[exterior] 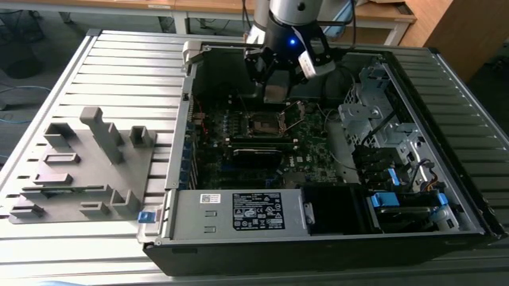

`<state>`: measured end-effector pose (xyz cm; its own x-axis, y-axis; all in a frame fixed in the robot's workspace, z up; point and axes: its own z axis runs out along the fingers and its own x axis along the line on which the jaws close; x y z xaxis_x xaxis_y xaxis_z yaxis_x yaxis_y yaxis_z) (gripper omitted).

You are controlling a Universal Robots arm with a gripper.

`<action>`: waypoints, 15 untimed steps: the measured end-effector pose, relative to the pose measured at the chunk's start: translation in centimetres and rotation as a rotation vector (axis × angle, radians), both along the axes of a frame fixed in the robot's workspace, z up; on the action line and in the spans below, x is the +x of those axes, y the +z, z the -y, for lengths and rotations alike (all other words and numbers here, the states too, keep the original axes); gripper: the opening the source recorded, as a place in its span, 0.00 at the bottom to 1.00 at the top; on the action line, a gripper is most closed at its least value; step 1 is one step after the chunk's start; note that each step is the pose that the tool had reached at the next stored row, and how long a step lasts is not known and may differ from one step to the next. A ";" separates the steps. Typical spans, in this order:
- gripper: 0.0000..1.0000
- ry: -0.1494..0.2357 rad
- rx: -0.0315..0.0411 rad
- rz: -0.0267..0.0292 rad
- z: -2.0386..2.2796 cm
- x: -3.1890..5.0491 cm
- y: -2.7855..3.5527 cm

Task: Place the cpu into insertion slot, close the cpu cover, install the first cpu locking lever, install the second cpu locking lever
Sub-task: 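Place the cpu into insertion slot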

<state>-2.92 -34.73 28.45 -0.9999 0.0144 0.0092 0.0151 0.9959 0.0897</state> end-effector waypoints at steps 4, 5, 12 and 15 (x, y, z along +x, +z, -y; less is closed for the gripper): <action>0.54 0.001 -0.0004 0.0006 0.03 -0.09 -0.13; 0.54 0.001 -0.0003 0.0005 0.03 -0.09 -0.13; 0.54 0.000 0.0000 0.0015 0.03 -0.14 -0.38; 0.54 0.000 0.0000 0.0032 0.03 -0.28 -0.69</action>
